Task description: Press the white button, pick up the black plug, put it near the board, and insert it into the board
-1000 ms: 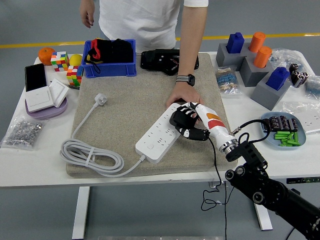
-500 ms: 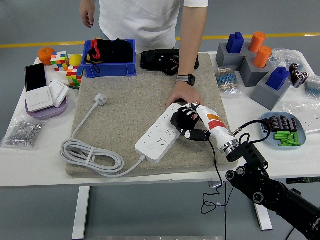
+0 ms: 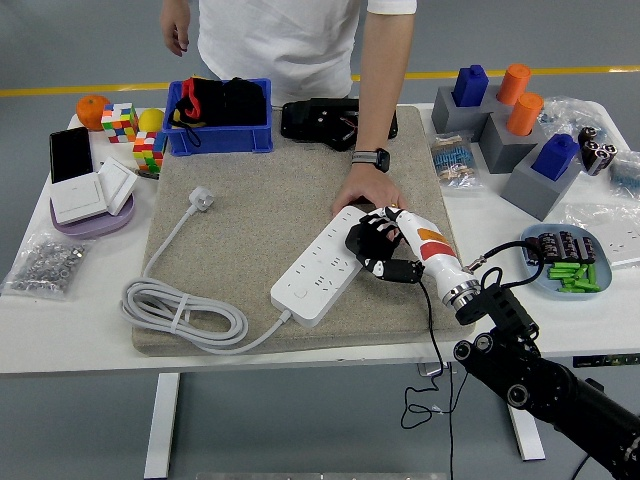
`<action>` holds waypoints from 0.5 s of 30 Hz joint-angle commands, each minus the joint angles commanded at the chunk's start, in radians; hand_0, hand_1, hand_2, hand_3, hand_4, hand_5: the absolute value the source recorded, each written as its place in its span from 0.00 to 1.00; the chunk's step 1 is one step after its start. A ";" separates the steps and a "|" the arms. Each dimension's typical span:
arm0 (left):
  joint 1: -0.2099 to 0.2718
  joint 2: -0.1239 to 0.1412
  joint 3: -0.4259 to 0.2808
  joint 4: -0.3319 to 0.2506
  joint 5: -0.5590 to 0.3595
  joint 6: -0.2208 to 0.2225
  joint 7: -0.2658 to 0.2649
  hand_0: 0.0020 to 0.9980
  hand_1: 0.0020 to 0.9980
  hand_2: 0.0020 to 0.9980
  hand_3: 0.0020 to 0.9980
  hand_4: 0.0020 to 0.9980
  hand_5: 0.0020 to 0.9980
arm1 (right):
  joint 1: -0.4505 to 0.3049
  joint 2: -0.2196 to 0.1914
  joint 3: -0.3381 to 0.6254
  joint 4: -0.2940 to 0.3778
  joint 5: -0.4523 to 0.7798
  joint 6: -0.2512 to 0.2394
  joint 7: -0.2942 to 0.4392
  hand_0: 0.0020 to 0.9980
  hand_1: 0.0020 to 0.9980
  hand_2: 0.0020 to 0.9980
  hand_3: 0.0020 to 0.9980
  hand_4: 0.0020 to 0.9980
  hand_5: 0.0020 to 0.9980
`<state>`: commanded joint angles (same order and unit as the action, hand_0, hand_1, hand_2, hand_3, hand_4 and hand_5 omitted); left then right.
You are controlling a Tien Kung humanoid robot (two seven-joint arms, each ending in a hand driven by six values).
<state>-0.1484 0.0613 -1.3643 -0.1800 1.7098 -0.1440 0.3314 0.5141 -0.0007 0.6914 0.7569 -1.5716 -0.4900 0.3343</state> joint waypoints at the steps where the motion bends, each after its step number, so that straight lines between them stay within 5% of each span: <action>1: 0.000 0.000 0.000 0.000 0.000 0.000 0.000 0.69 0.67 0.64 0.65 0.56 0.17 | 0.000 0.000 0.000 -0.001 0.000 0.000 0.000 0.38 0.30 0.34 0.49 0.64 0.00; 15: 0.000 -0.001 -0.003 0.000 0.002 0.000 0.001 0.69 0.67 0.64 0.65 0.56 0.17 | 0.001 -0.002 0.006 -0.006 -0.003 -0.001 -0.004 0.38 0.30 0.35 0.50 0.65 0.00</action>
<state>-0.1489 0.0600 -1.3668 -0.1800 1.7115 -0.1438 0.3319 0.5155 -0.0029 0.6973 0.7505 -1.5745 -0.4913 0.3308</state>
